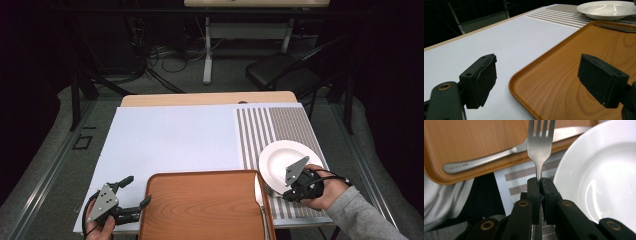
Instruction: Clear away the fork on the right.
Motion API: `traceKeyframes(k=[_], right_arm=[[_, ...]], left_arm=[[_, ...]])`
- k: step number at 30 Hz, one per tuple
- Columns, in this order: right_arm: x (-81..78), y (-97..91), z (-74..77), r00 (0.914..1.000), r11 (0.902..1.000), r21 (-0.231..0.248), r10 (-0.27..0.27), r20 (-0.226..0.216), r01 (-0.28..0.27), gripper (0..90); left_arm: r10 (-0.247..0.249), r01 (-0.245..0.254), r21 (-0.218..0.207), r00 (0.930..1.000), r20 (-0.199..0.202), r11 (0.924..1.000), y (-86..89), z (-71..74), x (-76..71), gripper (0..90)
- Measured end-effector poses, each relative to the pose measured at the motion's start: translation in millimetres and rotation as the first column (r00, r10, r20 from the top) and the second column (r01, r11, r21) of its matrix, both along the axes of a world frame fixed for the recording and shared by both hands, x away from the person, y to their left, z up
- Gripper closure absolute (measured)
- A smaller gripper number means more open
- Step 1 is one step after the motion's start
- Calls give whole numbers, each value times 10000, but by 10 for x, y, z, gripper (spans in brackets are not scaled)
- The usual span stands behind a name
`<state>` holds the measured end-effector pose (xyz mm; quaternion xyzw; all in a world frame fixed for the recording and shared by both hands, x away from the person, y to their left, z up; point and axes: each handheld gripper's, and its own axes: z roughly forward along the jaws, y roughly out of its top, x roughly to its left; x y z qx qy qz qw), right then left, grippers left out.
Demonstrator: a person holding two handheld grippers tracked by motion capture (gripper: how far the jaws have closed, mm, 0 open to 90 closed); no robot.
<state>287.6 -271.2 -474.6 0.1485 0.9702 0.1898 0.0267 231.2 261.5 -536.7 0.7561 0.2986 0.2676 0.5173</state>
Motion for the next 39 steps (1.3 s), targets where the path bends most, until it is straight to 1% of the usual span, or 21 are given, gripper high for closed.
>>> traceKeyframes(k=[1,3,5,7,9,11,13,16,19,22,23,24,27,28,30,31,33,35,37,39], right_arm=[[-5,15,10,9998,9998,94,-174,-16,174,861],[-6,48,29,9997,9996,166,-234,-21,234,861],[-5,80,39,9991,9982,417,-422,-19,423,861],[-6,111,49,9986,9974,481,-528,-5,528,861],[3,133,60,9958,9938,638,-913,-43,914,861],[21,142,67,9917,9881,852,-1271,-171,1281,861],[48,142,77,9884,9831,1029,-1493,-259,1512,861],[70,151,96,9803,9720,1297,-1911,-493,1960,861],[83,169,113,9751,9643,1492,-2106,-689,2188,861],[88,194,126,9685,9527,1800,-2311,-932,2447,861],[89,206,123,9661,9462,2002,-2393,-964,2543,861],[90,216,133,9655,9470,1952,-2385,-1043,2550,861],[82,266,139,9606,9374,2151,-2555,-1097,2739,861],[82,283,140,9621,9371,2231,-2494,-1101,2685,861],[77,325,150,9621,9328,2414,-2450,-1199,2677,861],[78,345,153,9630,9322,2474,-2408,-1208,2642,861],[72,399,156,9621,9260,2653,-2442,-1213,2685,861],[71,451,159,9646,9253,2761,-2353,-1190,2598,861],[59,512,152,9650,9236,2838,-2305,-1253,2575,861],[50,582,139,9689,9265,2890,-2121,-1274,2408,861]], left_arm=[[14,-14,2,10000,-11,10000,0,0,2,157],[-14,14,-6,10000,-20,10000,-3,-3,8,157],[-35,35,23,10000,-13,10000,-8,-3,11,157],[-48,48,31,10000,-26,10000,-12,-4,7,157],[-38,38,18,10000,-40,10000,-8,-4,3,157],[0,0,-12,10000,-32,10000,-1,-3,3,157],[1,-1,-30,10000,-38,10000,3,-3,3,157],[-10,10,-5,10000,-31,10000,0,-3,2,157],[-12,12,8,10000,-37,10000,-1,-4,3,157],[-2,2,0,10000,-39,10000,0,-3,3,157],[-3,3,8,10000,-38,10000,-1,-3,3,157],[-6,6,17,10000,-32,10000,0,-2,3,157],[6,-6,13,10000,-40,10000,0,-3,3,157],[11,-11,15,10000,-37,10000,0,-3,2,157],[20,-20,44,10000,-24,10000,1,0,0,157],[26,-26,34,10000,-27,10000,0,0,-2,157],[31,-31,32,10000,-25,10000,2,0,-2,157],[17,-17,14,10000,-18,10000,3,0,-2,157],[18,-18,22,10000,-12,10000,5,1,-3,157],[22,-22,22,10000,-11,10000,6,0,-3,157]])
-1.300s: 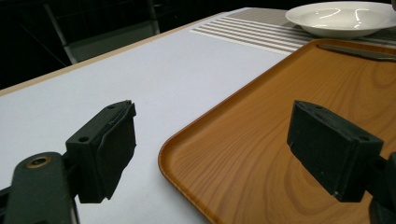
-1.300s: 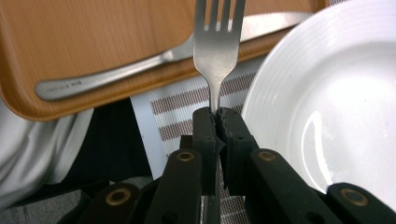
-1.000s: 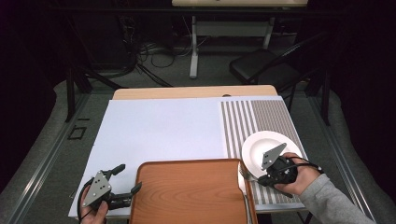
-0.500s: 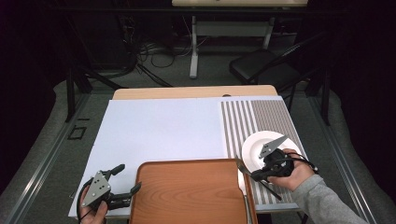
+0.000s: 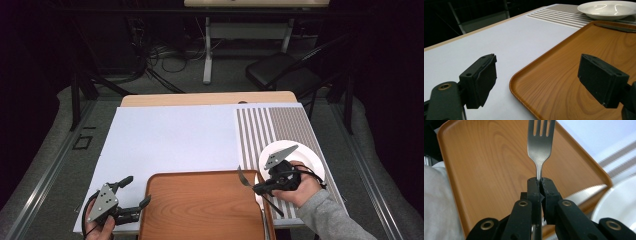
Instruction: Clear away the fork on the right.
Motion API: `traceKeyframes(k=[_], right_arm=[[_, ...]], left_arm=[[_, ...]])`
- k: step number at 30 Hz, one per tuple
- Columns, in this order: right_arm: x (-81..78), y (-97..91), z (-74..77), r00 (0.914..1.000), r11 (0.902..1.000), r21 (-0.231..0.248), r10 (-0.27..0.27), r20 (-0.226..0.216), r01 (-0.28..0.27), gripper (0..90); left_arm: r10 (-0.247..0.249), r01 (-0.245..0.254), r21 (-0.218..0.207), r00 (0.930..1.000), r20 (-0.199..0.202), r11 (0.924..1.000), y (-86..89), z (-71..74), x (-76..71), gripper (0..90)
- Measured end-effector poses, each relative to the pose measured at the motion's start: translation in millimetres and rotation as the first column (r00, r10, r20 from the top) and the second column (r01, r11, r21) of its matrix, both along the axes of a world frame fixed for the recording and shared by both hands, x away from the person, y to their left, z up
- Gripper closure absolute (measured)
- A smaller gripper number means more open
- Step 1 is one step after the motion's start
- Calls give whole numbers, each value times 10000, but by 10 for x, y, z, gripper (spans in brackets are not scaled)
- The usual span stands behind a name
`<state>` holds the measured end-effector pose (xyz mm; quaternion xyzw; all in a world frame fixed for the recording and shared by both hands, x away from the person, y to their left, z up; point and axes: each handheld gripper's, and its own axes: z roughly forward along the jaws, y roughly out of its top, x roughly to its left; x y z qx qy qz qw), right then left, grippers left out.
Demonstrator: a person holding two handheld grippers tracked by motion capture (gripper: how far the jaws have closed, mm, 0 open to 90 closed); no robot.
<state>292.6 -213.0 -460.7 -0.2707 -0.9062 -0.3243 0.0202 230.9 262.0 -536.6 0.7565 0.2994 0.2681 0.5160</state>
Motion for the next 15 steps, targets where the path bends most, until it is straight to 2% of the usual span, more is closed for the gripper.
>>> traceKeyframes(k=[9,15], right_arm=[[-47,252,-41,9993,9993,166,344,-132,-342,861],[-62,333,-72,9987,9987,170,483,-185,-480,861]], left_arm=[[-1,1,6,10000,14,10000,4,4,-3,157],[21,-21,-16,10000,11,10000,5,3,-5,157]])
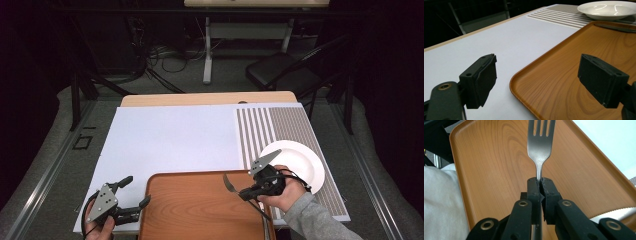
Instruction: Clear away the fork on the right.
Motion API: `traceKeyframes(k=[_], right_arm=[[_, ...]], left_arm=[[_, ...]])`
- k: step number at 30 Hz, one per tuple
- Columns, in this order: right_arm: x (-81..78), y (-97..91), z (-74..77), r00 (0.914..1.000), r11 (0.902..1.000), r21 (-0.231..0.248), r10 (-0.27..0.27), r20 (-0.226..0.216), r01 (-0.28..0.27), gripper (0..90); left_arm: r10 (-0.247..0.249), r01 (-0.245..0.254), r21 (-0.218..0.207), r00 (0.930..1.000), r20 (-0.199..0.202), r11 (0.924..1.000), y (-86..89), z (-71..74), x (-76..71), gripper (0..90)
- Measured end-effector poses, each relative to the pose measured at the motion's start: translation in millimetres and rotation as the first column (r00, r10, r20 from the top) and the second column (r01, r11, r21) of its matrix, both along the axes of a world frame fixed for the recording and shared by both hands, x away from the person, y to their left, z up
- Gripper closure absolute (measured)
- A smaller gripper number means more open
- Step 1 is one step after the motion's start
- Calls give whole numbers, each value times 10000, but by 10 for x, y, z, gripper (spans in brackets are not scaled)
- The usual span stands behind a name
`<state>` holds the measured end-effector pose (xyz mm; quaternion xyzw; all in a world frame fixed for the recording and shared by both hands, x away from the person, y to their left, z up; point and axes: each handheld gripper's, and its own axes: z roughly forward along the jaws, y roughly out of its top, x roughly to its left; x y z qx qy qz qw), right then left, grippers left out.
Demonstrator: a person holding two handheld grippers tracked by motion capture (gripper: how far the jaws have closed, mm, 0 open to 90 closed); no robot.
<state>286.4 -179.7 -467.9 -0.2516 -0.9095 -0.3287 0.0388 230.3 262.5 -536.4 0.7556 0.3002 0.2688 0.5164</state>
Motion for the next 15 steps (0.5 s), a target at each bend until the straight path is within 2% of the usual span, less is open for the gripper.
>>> traceKeyframes(k=[9,15], right_arm=[[-52,137,-146,9993,9997,-62,217,-310,-219,861],[-78,205,-271,9966,9992,-228,312,-766,-330,861]], left_arm=[[-31,31,-1,10000,8,10000,-2,2,-1,157],[-8,8,-22,10000,-4,10000,1,0,0,157]])
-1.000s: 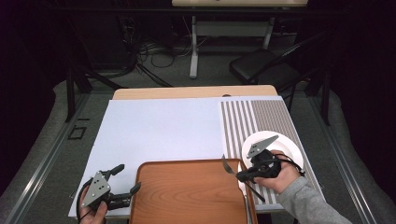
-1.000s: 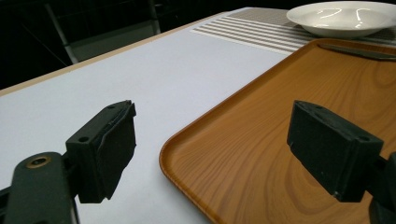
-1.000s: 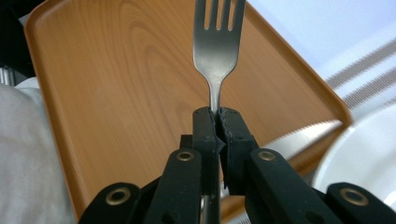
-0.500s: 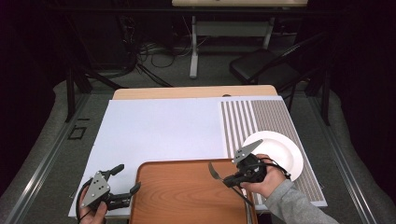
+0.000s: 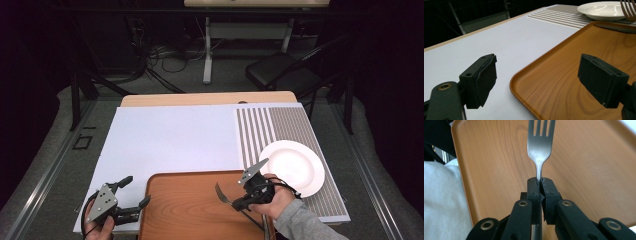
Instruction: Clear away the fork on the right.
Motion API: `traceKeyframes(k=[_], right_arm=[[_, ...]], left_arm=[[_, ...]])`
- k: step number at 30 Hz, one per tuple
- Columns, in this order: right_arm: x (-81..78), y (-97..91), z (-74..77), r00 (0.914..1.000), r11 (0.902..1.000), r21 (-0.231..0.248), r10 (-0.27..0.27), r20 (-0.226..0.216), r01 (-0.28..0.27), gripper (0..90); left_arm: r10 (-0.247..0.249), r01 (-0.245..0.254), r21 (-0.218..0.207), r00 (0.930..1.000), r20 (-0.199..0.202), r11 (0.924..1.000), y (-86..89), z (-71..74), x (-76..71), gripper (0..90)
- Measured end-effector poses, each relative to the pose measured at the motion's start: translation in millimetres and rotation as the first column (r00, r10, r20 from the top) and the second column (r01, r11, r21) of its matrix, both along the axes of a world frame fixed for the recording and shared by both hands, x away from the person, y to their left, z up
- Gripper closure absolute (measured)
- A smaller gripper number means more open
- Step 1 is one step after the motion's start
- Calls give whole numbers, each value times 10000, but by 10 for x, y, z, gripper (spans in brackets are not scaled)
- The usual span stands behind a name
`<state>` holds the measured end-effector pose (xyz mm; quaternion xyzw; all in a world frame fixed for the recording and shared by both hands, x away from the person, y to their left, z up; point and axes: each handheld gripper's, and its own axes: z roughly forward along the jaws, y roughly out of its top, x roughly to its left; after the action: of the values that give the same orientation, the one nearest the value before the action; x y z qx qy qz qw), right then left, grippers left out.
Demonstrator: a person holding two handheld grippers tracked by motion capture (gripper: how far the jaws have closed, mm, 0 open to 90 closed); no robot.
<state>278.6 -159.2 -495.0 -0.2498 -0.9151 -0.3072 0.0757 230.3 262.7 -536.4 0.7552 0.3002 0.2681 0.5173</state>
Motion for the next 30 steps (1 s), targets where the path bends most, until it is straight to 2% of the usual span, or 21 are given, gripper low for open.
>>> traceKeyframes(k=[11,16,23,30], right_arm=[[21,22,-170,9966,9994,-192,-307,-765,294,861],[30,18,-193,9957,9992,-147,-378,-850,367,861],[66,29,-262,9909,9981,-142,-611,-1196,599,860],[82,73,-335,9871,9977,-307,-638,-1467,599,859]], left_arm=[[-10,10,-15,10000,-20,10000,0,-3,5,157],[-24,24,-23,10000,-36,10000,-2,-4,6,157],[-38,38,-15,10000,-35,10000,0,-6,9,157],[-48,48,-21,10000,-42,10000,-2,-6,7,157]])
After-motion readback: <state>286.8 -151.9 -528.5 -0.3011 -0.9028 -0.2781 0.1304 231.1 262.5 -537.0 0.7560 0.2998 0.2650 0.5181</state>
